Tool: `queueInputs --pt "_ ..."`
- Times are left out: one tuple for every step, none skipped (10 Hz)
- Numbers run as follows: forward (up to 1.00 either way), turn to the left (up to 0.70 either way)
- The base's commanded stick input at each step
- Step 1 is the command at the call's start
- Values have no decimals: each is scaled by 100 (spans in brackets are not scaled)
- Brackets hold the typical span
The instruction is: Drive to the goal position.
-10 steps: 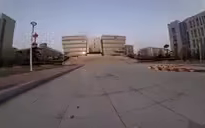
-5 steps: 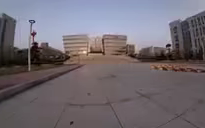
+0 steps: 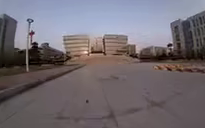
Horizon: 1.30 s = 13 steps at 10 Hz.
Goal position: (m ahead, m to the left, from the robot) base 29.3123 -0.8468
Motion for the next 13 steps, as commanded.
queueInputs --pt "70 -14" --pt "70 -14" --pt "70 -14" --pt "70 -14" --pt "70 -13" --pt "70 0" --pt "70 0" --pt "70 -8" --pt "70 -14" --pt "70 -14" --pt "70 -14" --pt "70 -14" --pt "70 -14"
